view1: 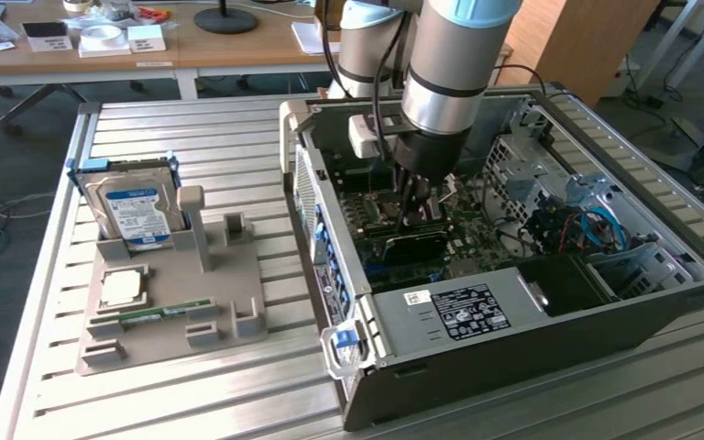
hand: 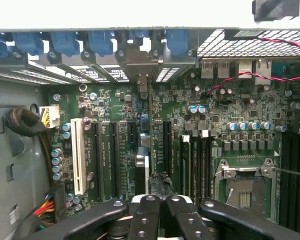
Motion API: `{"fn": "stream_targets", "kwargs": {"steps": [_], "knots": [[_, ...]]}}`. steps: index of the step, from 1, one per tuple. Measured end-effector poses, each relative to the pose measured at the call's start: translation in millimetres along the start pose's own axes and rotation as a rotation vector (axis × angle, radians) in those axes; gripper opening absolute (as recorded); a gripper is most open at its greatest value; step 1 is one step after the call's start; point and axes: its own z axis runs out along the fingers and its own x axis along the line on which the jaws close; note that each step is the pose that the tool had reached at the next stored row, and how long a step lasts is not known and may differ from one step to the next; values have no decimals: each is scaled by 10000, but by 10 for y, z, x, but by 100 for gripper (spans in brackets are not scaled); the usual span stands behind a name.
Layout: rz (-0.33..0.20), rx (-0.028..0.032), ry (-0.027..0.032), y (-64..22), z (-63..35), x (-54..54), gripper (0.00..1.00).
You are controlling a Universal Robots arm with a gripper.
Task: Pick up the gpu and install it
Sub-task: 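Press down on the gpu until it lock into place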
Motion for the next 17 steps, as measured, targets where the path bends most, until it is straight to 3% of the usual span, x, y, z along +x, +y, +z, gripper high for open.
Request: {"fn": "stream_targets", "kwargs": {"steps": [17], "knots": [[0, 0, 1, 0, 30, 2, 11]]}}
